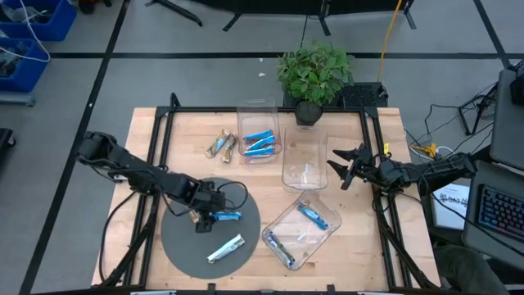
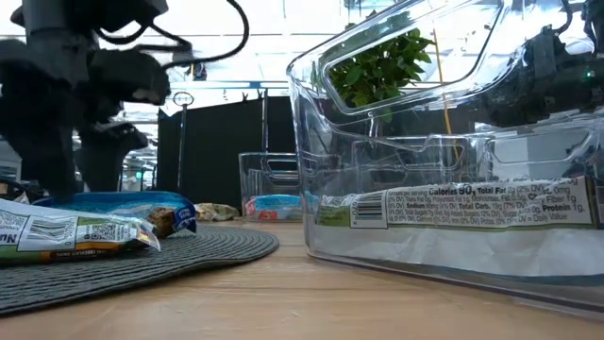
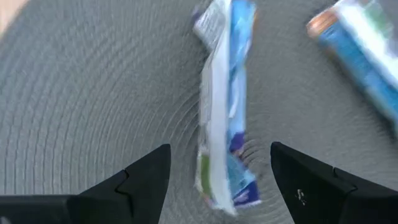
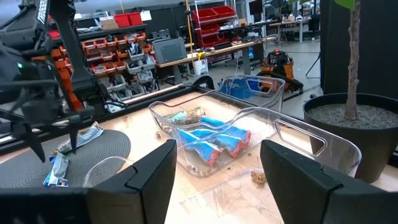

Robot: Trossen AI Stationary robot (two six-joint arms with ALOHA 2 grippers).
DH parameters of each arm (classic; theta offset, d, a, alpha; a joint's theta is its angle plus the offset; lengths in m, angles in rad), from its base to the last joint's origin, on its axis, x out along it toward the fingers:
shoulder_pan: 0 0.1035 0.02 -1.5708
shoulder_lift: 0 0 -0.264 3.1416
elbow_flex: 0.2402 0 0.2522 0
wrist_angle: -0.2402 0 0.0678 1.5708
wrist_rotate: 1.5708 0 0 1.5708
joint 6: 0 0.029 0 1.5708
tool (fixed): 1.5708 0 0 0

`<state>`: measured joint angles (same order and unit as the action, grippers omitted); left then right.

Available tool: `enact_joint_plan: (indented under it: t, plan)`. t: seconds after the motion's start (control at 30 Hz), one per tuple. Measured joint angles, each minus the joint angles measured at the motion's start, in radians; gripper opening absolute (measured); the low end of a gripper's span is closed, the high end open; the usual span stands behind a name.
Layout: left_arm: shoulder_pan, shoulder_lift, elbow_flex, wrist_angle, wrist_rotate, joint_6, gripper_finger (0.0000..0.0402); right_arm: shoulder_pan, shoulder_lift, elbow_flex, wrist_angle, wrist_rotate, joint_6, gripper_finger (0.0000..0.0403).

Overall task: Pick and place Granola Bars by type
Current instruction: Put the blue granola bar into the bottom transparent bin

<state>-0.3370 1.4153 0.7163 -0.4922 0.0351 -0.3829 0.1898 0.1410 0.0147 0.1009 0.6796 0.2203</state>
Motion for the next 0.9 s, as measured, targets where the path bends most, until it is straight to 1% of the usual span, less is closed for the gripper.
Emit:
enact_joint_plan:
  t: [0.2, 0.33, 0.47, 0.73, 0.83, 0.9]
  plan:
    - [0.0, 0.088, -0.003, 0.039, -0.009, 0.006, 0.0273, 0.0, 0.0, 0.0, 0.0, 0.0, 0.0, 0.0224]
    - [-0.001, 0.119, -0.001, 0.058, -0.059, -0.01, 0.0273, 0.0, 0.0, 0.0, 0.0, 0.0, 0.0, 0.0224]
    - [0.0, 0.124, 0.0, 0.066, -0.093, -0.016, 0.0273, 0.0, 0.0, 0.0, 0.0, 0.0, 0.0, 0.0224]
    - [0.012, 0.126, -0.002, 0.103, -0.08, -0.003, 0.0273, 0.0, 0.0, 0.0, 0.0, 0.0, 0.0, 0.0224]
    - [0.001, 0.126, -0.002, 0.109, -0.1, -0.012, 0.0272, 0.0, 0.0, 0.0, 0.0, 0.0, 0.0, 0.0224]
    - [-0.001, 0.126, -0.002, 0.112, -0.107, -0.032, 0.0264, 0.0, 0.0, 0.0, 0.0, 0.0, 0.0, 0.0224]
